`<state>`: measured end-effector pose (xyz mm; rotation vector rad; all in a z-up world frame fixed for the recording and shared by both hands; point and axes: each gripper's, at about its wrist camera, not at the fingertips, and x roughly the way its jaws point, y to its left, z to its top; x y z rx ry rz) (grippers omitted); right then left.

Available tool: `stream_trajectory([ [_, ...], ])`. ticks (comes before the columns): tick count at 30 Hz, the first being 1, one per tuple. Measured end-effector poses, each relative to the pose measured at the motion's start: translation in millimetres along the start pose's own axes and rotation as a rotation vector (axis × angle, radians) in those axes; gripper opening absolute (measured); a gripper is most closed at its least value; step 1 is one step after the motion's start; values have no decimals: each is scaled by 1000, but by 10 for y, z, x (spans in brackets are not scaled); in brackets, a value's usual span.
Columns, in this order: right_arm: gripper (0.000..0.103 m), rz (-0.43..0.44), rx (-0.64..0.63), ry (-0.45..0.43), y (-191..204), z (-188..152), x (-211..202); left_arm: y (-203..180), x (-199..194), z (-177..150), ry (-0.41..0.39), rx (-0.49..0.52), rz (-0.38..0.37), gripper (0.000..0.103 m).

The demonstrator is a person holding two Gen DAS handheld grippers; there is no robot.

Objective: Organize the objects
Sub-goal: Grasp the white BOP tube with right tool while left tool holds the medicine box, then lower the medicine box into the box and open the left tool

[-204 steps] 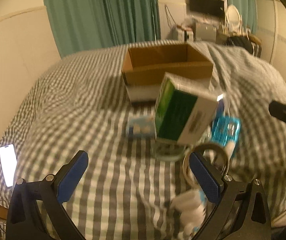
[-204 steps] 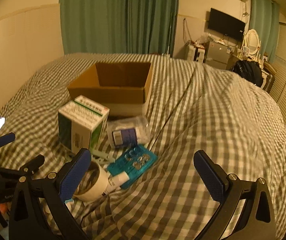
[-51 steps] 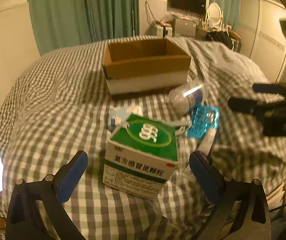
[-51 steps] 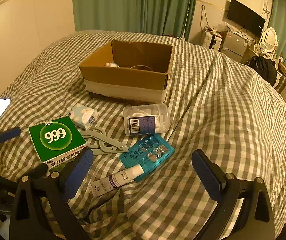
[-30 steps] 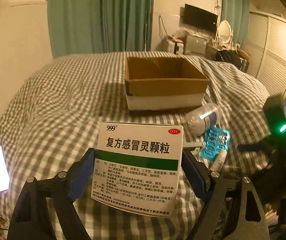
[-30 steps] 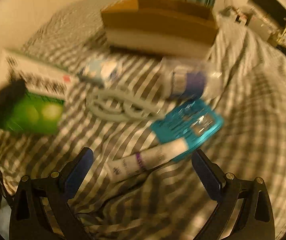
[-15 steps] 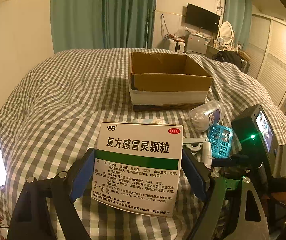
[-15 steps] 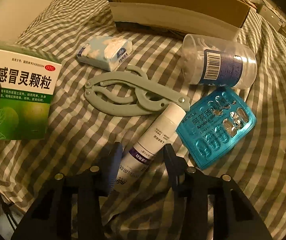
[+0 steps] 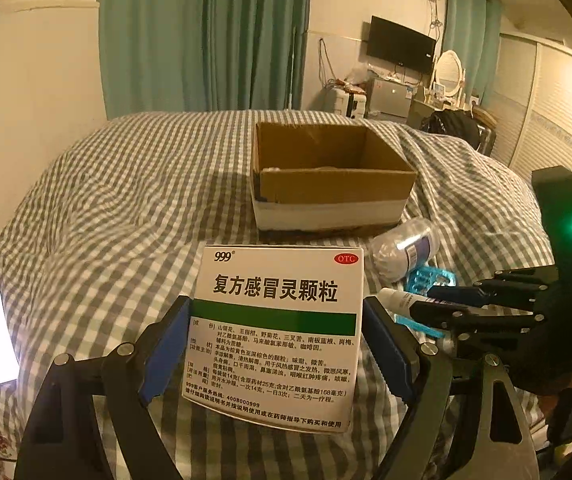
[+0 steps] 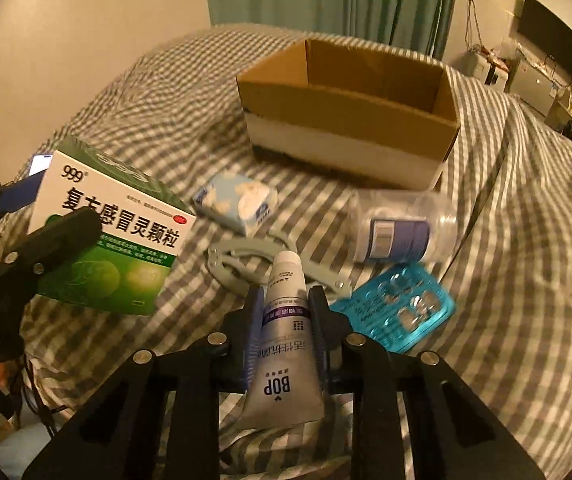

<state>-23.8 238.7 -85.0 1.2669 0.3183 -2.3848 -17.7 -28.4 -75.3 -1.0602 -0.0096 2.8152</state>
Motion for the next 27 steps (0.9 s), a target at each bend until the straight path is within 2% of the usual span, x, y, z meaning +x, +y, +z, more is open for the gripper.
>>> stream_trajectory([
  [7, 20, -51, -66, -89, 1, 270, -210, -85, -41, 258, -53, 27, 14, 86],
  [14, 18, -172, -140, -238, -140, 909, -597, -167, -38, 815, -148, 53, 29, 85],
  [19, 16, -209, -143, -321, -328, 1350, -762, -200, -2, 1269, -239, 50, 44, 85],
  [23, 13, -213, -128, -340, -501, 1672, -673, -238, 177, 1597, -283, 59, 37, 85],
  [27, 11, -205, -114, -325, -670, 1907, -426, -242, 473, 1844, -285, 61, 38, 85],
])
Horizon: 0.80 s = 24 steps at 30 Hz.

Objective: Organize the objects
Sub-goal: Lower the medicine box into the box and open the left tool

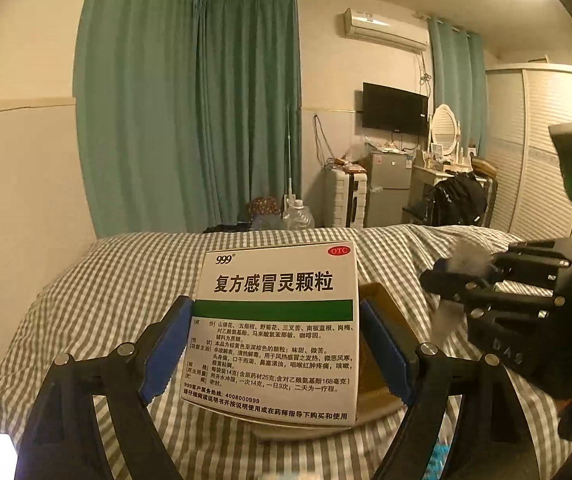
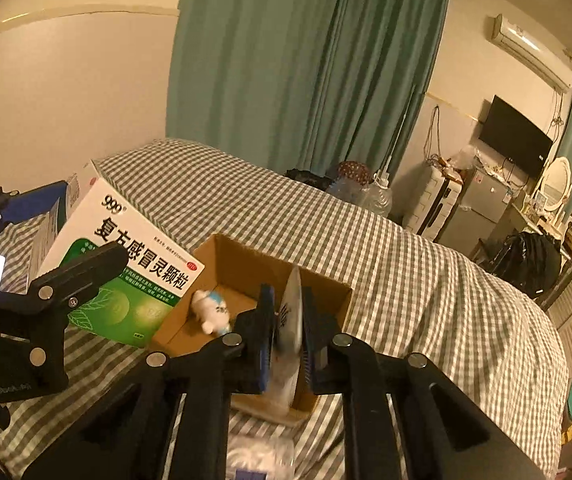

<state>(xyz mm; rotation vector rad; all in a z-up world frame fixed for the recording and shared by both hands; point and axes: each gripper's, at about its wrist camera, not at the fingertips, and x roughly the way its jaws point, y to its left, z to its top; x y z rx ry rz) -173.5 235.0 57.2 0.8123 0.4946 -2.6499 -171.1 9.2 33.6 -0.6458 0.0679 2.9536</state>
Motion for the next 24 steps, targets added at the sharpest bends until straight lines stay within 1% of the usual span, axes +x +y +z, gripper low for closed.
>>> stream_trajectory([
  [3, 11, 15, 11, 38, -102, 55, 405, -36, 339, 39, 16, 7, 0, 85],
  [6, 11, 34, 36, 79, -192, 43, 762, -82, 731, -13, 63, 10, -1, 85],
  [8, 11, 39, 47, 94, -217, -7, 907, -107, 992, -87, 103, 11, -2, 85],
  [11, 11, 61, 67, 108, -283, -83, 1045, -131, 1260, -240, 154, 1, -10, 85],
  [13, 11, 63, 80, 118, -284, -150, 1066, -149, 1382, -351, 182, 2, -18, 86],
  [15, 11, 62, 87, 127, -282, -178, 1091, -186, 1470, -420, 210, 8, -13, 87],
  [18, 12, 48, 89, 123, -313, -186, 1025, -270, 1478, -460, 242, 15, -15, 88],
  [19, 16, 43, 91, 115, -321, -175, 960, -282, 1446, -448, 240, 20, -11, 90],
  [20, 25, 37, 94, 107, -330, -162, 905, -344, 1413, -440, 230, 29, 2, 97],
  [21, 30, 31, 98, 96, -348, -142, 838, -363, 1354, -408, 220, 35, 10, 100],
  [22, 40, 24, 103, 77, -354, -121, 713, -355, 1294, -374, 203, 38, 17, 103],
  [23, 44, 17, 107, 56, -359, -96, 578, -361, 1195, -304, 179, 40, 22, 103],
  [24, 45, 12, 108, 39, -328, -73, 444, -344, 1113, -273, 166, 41, 22, 103],
])
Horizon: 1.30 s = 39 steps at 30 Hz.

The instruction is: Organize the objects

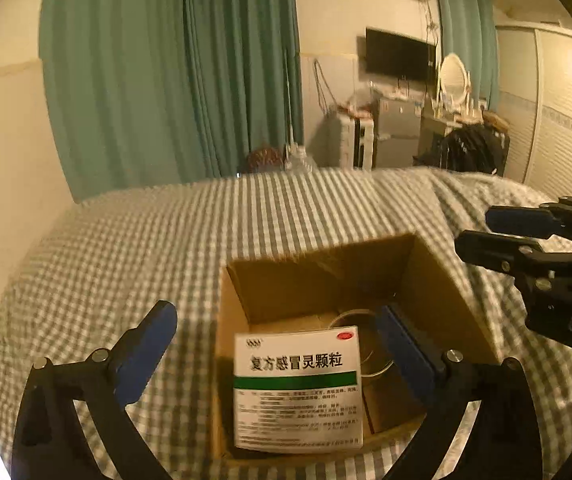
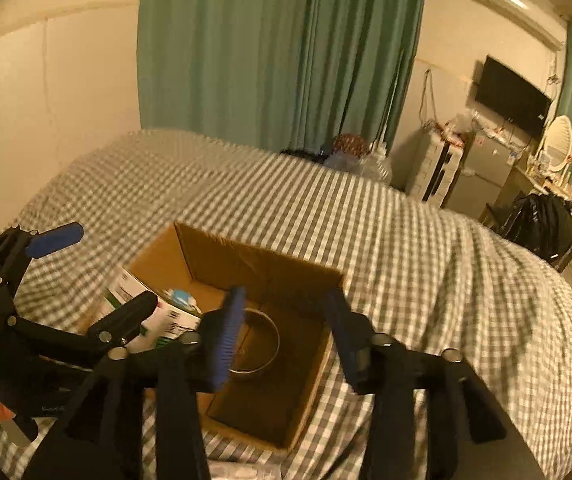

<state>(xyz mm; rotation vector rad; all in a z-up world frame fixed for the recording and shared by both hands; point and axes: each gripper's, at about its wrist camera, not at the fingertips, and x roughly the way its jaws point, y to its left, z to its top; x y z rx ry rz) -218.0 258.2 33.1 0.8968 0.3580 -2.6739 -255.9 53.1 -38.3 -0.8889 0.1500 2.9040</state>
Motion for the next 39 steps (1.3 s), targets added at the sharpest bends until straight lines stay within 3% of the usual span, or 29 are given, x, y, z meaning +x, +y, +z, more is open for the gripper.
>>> stream_trajectory([
  [8, 58, -17, -33, -102, 194, -34, -1087, 145, -985, 39, -48, -19, 25, 103],
  [15, 59, 23, -65, -39, 552, -637, -1557, 269, -1610, -521, -32, -37, 35, 103],
  [24, 59, 86, -70, 261, 832, -1770, -939, 274, -1558, -1548, 98, -82, 63, 103],
  [26, 59, 96, -101, 289, 878, -1960, -859, 209, -1468, -1721, 140, -64, 75, 103],
  [34, 59, 137, -352, 476, 1164, -2561, -597, 151, -1331, -2102, 250, -62, 58, 103],
  [39, 59, 156, -457, 494, 1399, -2677, -443, 251, -1334, -2095, 251, -95, 65, 103],
])
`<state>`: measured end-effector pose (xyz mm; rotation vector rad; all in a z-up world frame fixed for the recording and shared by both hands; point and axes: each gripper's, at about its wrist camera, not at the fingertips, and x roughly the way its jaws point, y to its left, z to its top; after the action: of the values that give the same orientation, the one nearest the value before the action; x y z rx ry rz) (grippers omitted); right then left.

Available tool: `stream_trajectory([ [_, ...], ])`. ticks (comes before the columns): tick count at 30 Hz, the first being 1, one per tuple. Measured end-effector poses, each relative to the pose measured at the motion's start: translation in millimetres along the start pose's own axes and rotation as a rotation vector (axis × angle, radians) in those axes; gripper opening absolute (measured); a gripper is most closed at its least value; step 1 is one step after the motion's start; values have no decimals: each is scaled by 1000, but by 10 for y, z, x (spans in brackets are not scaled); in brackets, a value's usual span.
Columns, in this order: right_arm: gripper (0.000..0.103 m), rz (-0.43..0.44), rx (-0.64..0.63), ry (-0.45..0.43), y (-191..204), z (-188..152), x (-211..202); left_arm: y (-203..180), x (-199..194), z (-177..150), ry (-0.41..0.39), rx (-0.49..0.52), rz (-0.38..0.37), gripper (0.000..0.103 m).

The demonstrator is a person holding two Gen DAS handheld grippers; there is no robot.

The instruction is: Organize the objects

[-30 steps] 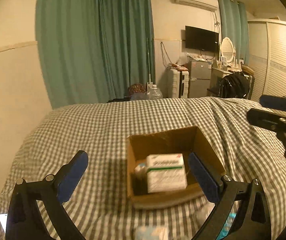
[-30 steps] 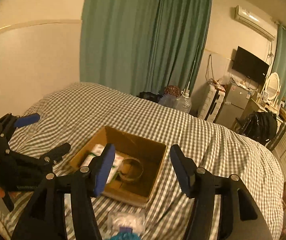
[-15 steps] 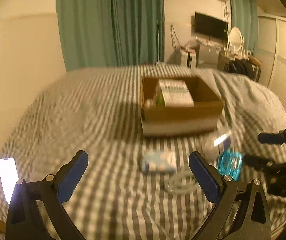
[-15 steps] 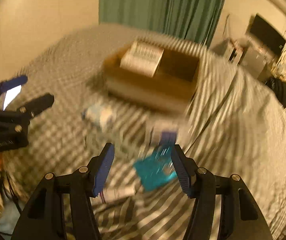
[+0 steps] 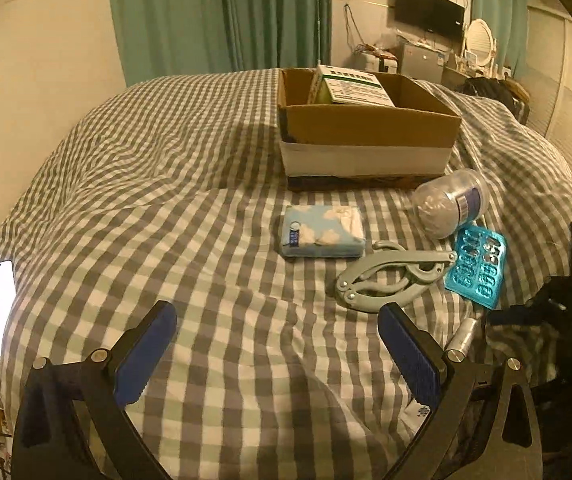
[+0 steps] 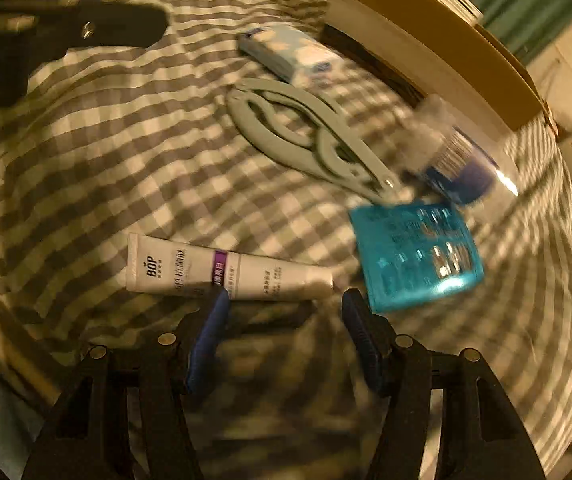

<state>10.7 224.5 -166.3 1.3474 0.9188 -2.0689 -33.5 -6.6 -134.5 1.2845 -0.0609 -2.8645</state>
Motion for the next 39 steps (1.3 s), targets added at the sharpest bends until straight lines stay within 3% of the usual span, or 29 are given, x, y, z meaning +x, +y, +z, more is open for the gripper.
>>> stream_trajectory([
  [5, 59, 52, -27, -78, 59, 117, -53, 81, 29, 14, 13, -17, 15, 103],
  [10, 59, 88, -164, -40, 203, 56, -84, 122, 22, 17, 13, -13, 25, 103],
  [15, 59, 41, -302, 35, 320, -158, -48, 148, 43, 15, 20, -28, 17, 103],
  [18, 59, 10, -310, 24, 386, -162, 16, 137, 61, 7, 26, -22, 19, 103],
  [21, 54, 42, -237, -1, 337, -83, 48, 139, 65, 3, 27, -23, 18, 103],
  [23, 32, 81, -169, -15, 258, -50, 50, 150, 67, 2, 26, -31, 26, 103],
  [25, 22, 100, -119, -31, 188, -69, 1, 178, 75, 5, 33, -42, 13, 103],
  [32, 19, 101, 60, -103, -180, -294, -287, 157, 121, 86, 40, -38, 19, 103],
  [39, 19, 44, 205, -197, -661, 22, -594, -7, 257, 353, 22, -44, -42, 103],
])
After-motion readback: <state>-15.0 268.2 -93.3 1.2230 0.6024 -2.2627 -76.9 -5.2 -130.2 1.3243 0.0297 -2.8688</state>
